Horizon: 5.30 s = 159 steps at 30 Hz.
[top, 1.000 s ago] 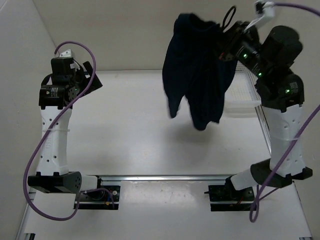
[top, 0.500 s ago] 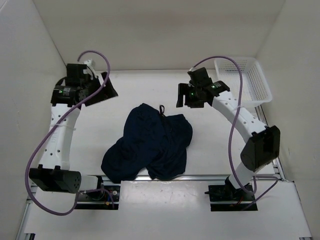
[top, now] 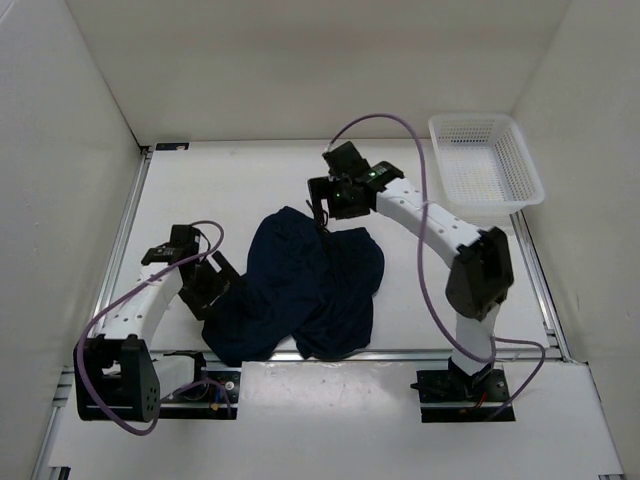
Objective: Fold and stack the shorts
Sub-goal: Flatten the shorts out
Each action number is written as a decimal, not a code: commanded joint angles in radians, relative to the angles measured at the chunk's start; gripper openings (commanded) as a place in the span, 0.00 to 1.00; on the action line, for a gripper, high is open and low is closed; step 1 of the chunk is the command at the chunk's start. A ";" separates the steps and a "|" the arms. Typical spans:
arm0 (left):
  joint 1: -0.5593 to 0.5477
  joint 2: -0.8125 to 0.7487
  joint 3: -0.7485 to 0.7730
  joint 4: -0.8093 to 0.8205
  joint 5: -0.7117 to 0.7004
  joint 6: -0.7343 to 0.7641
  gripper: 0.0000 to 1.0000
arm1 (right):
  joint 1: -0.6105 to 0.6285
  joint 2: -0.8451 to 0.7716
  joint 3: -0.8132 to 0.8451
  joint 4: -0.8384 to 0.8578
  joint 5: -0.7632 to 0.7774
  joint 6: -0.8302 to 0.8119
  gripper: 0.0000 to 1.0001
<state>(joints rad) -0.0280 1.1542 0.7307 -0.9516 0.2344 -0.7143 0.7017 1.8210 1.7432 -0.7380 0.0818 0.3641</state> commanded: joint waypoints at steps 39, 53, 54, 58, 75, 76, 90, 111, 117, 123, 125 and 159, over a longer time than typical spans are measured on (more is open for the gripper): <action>-0.065 1.067 1.641 -0.185 -0.153 0.180 0.61 | -0.331 -0.325 -0.643 0.221 -0.124 0.239 0.00; -0.285 0.238 0.489 -0.037 -0.080 0.126 0.77 | -0.395 -0.261 -0.600 0.232 -0.111 0.253 0.00; -0.296 0.199 0.407 -0.006 -0.046 0.096 0.70 | -0.395 -0.252 -0.600 0.223 -0.111 0.240 0.00; -0.357 0.107 0.113 0.146 0.080 -0.036 0.99 | -0.433 -0.252 -0.579 0.203 -0.123 0.217 0.00; -0.418 0.532 0.206 0.318 0.054 -0.020 0.25 | -0.476 -0.331 -0.640 0.192 -0.162 0.197 0.00; -0.408 0.545 0.228 0.318 0.054 0.024 0.10 | -0.476 -0.331 -0.640 0.192 -0.162 0.197 0.00; -0.020 0.653 1.587 -0.386 -0.236 0.239 0.10 | -0.519 -0.072 0.126 0.019 -0.313 0.168 0.00; -0.015 0.362 0.655 -0.113 -0.124 0.274 0.92 | -0.441 -0.466 -0.843 0.177 -0.178 0.180 0.00; -0.015 0.201 0.420 -0.081 -0.104 0.191 0.69 | -0.441 -0.445 -0.797 0.177 -0.152 0.170 0.00; -0.047 0.045 0.036 0.069 0.055 0.001 0.87 | -0.441 -0.425 -0.797 0.177 -0.162 0.170 0.00; -0.070 0.079 -0.017 0.169 0.103 -0.031 0.88 | -0.441 -0.425 -0.797 0.177 -0.162 0.170 0.00; -0.197 0.483 0.609 -0.061 -0.201 0.101 0.49 | -0.441 -0.347 -0.628 0.143 -0.180 0.141 0.00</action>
<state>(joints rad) -0.2157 1.7554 1.4502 -0.9661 0.0452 -0.6209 0.2623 1.4841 1.0920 -0.6033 -0.0837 0.5186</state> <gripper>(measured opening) 0.416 0.012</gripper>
